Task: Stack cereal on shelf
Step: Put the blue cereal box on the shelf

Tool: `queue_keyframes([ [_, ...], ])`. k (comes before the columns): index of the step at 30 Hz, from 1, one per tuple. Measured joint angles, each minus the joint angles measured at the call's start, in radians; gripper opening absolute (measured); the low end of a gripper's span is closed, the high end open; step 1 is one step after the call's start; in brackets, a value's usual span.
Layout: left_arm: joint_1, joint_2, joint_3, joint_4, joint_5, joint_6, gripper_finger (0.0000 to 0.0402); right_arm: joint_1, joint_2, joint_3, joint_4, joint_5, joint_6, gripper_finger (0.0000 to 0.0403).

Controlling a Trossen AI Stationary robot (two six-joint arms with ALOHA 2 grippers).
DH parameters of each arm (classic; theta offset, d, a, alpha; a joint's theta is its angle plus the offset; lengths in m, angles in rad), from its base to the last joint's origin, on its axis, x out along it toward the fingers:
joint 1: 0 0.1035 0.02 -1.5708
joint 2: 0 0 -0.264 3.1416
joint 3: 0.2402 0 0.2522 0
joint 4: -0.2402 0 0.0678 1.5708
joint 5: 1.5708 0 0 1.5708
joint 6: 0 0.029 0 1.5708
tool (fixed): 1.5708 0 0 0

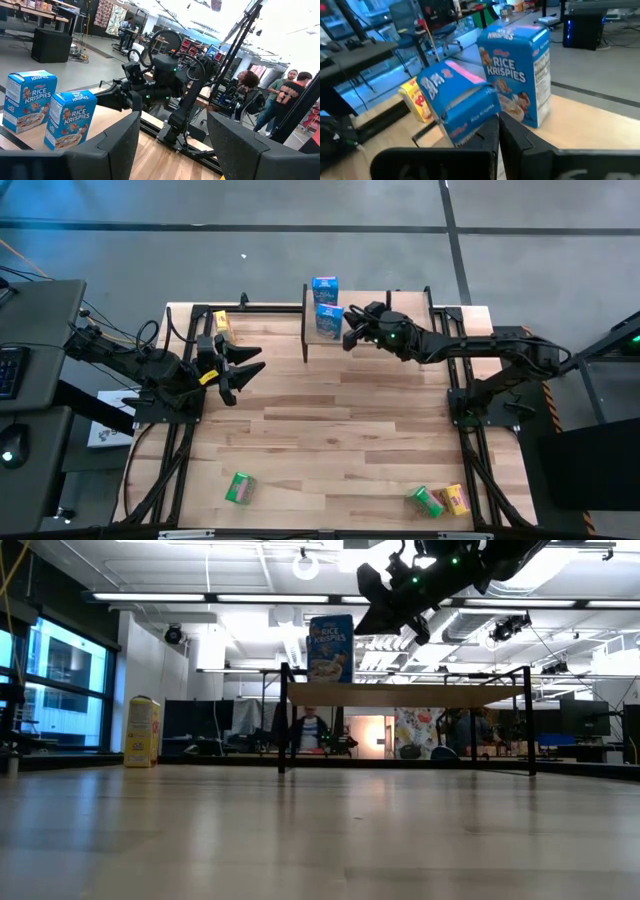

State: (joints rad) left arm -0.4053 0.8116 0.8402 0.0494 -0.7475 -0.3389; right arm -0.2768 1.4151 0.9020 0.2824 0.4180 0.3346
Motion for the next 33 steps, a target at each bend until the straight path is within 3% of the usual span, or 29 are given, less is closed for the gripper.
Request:
queue_keyframes([
  [8,0.000,0.000,0.000,0.000,0.000,0.000,0.0225,0.009,-0.009,0.000,-0.176,-0.017,0.032,0.0000],
  [12,0.000,0.000,0.000,0.000,0.000,0.000,0.0225,0.014,-0.001,0.000,-0.229,-0.118,0.085,0.0000],
  [33,0.000,0.000,0.000,0.000,0.000,0.000,0.0225,-0.005,0.000,0.000,-0.084,-0.132,0.086,0.0000],
])
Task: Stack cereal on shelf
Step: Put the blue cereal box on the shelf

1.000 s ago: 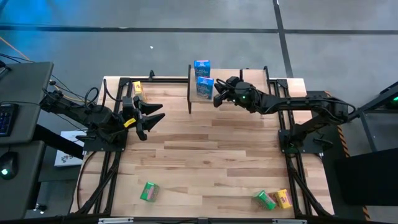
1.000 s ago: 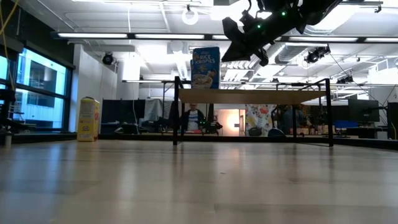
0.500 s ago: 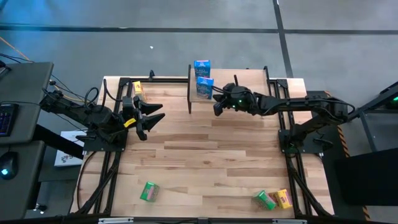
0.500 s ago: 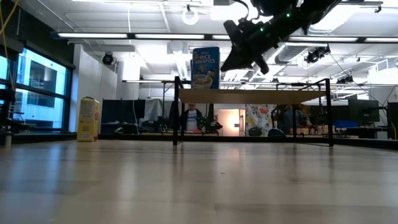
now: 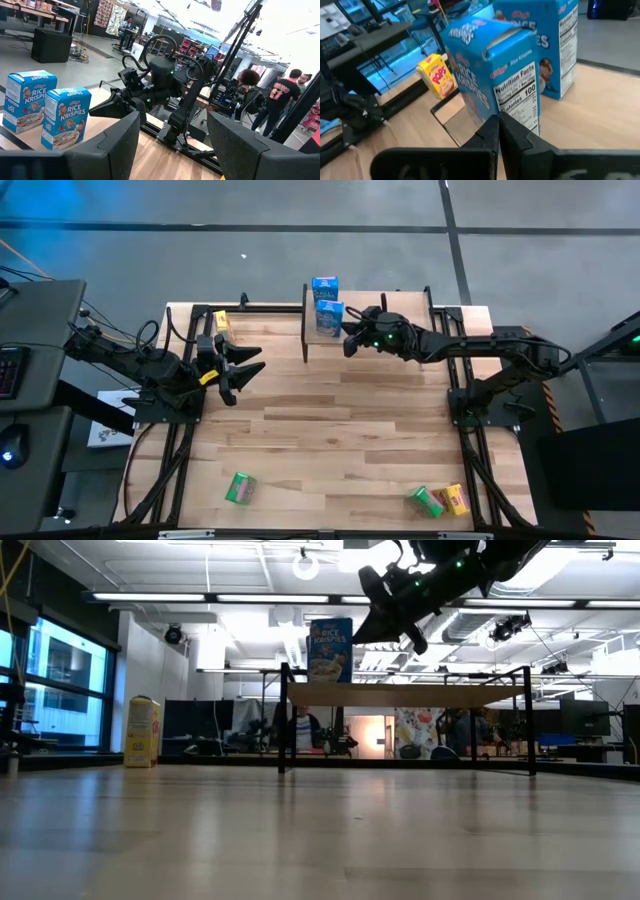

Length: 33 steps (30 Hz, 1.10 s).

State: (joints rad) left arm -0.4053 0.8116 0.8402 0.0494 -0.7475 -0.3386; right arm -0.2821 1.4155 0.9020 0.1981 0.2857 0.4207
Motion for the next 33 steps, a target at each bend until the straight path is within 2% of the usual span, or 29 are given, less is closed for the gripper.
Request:
queue_keyframes([
  [12,0.000,0.000,0.000,0.000,0.000,0.000,0.0225,0.000,0.000,0.000,0.049,0.011,0.008,0.0000],
  [20,0.000,0.000,0.000,0.000,0.000,0.000,0.0225,0.000,0.064,0.000,0.119,0.012,0.025,0.0000],
  [33,0.000,0.000,0.000,0.000,0.000,0.001,0.0225,0.000,0.079,0.000,0.143,0.089,0.026,0.0000],
])
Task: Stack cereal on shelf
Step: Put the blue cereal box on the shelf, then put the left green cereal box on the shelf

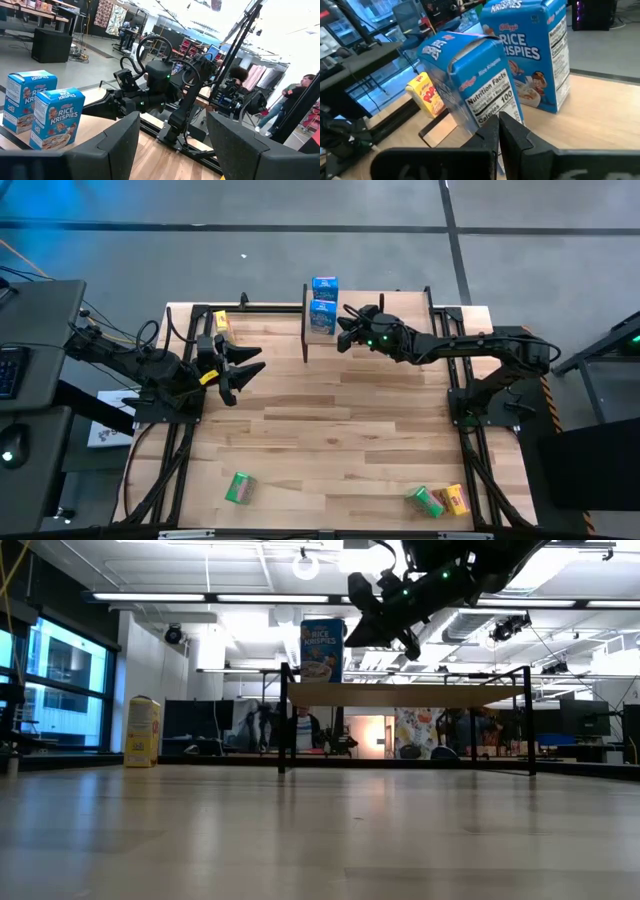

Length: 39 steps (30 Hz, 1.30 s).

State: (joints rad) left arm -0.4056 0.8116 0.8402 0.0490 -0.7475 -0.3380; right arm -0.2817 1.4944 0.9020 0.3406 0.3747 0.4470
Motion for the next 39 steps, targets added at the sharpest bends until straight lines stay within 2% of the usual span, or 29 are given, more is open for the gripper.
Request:
queue_keyframes([
  [5,0.000,0.000,0.000,0.000,0.000,0.007,0.0225,0.000,-0.030,0.000,-0.049,0.000,-0.059,0.0000],
  [9,-0.001,0.000,0.000,-0.001,0.002,0.008,0.0225,-0.001,-0.120,0.000,-0.206,0.007,-0.103,0.0000],
  [12,-0.001,0.000,0.000,-0.005,0.022,0.008,0.0225,0.006,-0.204,0.000,-0.322,-0.027,-0.108,0.0000],
  [17,-0.001,0.000,0.000,-0.037,0.051,0.010,0.0225,0.045,-0.331,0.000,-0.416,-0.225,-0.108,0.0000],
  [21,-0.001,-0.005,0.000,-0.065,0.072,0.037,0.0225,0.102,-0.383,0.000,-0.371,-0.354,-0.108,0.0000],
  [24,-0.001,-0.011,0.000,-0.088,0.093,0.067,0.0225,0.152,-0.391,0.000,-0.284,-0.391,-0.109,0.0000],
  [29,-0.001,-0.031,0.000,-0.112,0.138,0.135,0.0225,0.216,-0.381,0.000,-0.149,-0.382,-0.114,0.0000],
  [39,-0.001,-0.058,0.000,-0.157,0.133,0.176,0.0225,0.250,-0.381,0.000,-0.076,-0.319,-0.110,0.0000],
])
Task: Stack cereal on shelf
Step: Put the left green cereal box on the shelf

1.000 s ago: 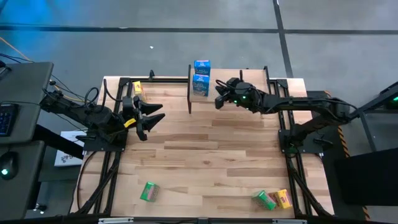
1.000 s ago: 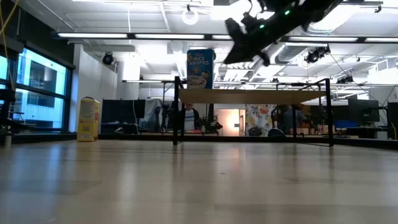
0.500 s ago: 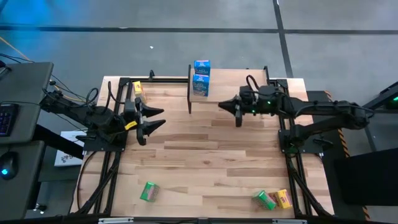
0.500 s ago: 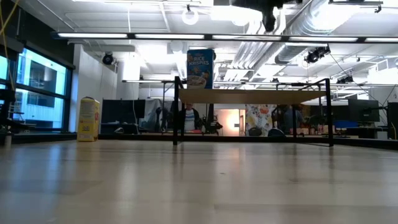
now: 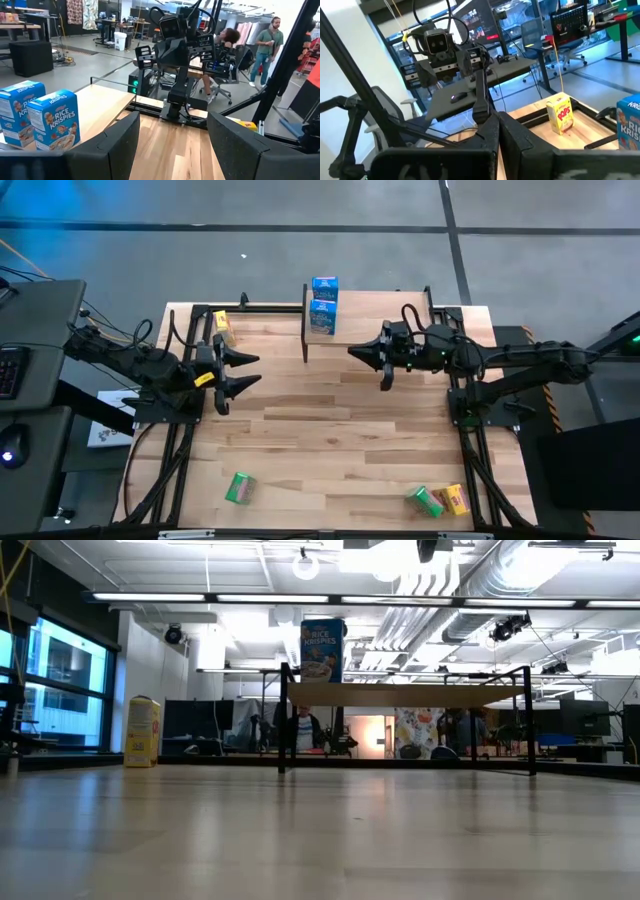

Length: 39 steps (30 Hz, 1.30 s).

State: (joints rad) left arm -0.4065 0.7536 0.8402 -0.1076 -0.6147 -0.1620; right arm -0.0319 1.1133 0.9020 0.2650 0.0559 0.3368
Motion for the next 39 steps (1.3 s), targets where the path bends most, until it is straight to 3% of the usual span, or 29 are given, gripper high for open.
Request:
queue_keyframes([
  [13,-0.002,0.021,0.013,-0.006,0.023,-0.136,0.0225,0.000,0.000,0.000,0.011,0.000,0.003,0.0000],
  [16,-0.032,0.058,0.068,-0.087,0.070,-0.213,0.0225,0.000,0.000,0.000,0.011,0.001,0.025,0.0000],
  [19,-0.082,0.122,0.170,-0.269,0.085,-0.333,0.0225,0.000,0.000,0.000,0.010,0.001,0.051,0.0000],
  [25,-0.226,0.330,0.414,-0.676,0.166,-0.715,0.0225,-0.001,0.000,0.000,0.002,0.001,0.048,0.0000],
  [30,-0.355,0.520,0.522,-0.939,0.344,-1.145,0.0225,-0.001,0.000,0.000,-0.015,0.001,0.048,0.0000],
  [34,-0.455,0.640,0.526,-0.971,0.461,-1.504,0.0225,-0.001,0.000,0.000,-0.040,0.002,0.048,0.0000],
  [39,-0.543,0.738,0.526,-0.967,0.475,-1.808,0.0225,-0.001,0.000,0.000,-0.073,0.011,0.050,0.0000],
])
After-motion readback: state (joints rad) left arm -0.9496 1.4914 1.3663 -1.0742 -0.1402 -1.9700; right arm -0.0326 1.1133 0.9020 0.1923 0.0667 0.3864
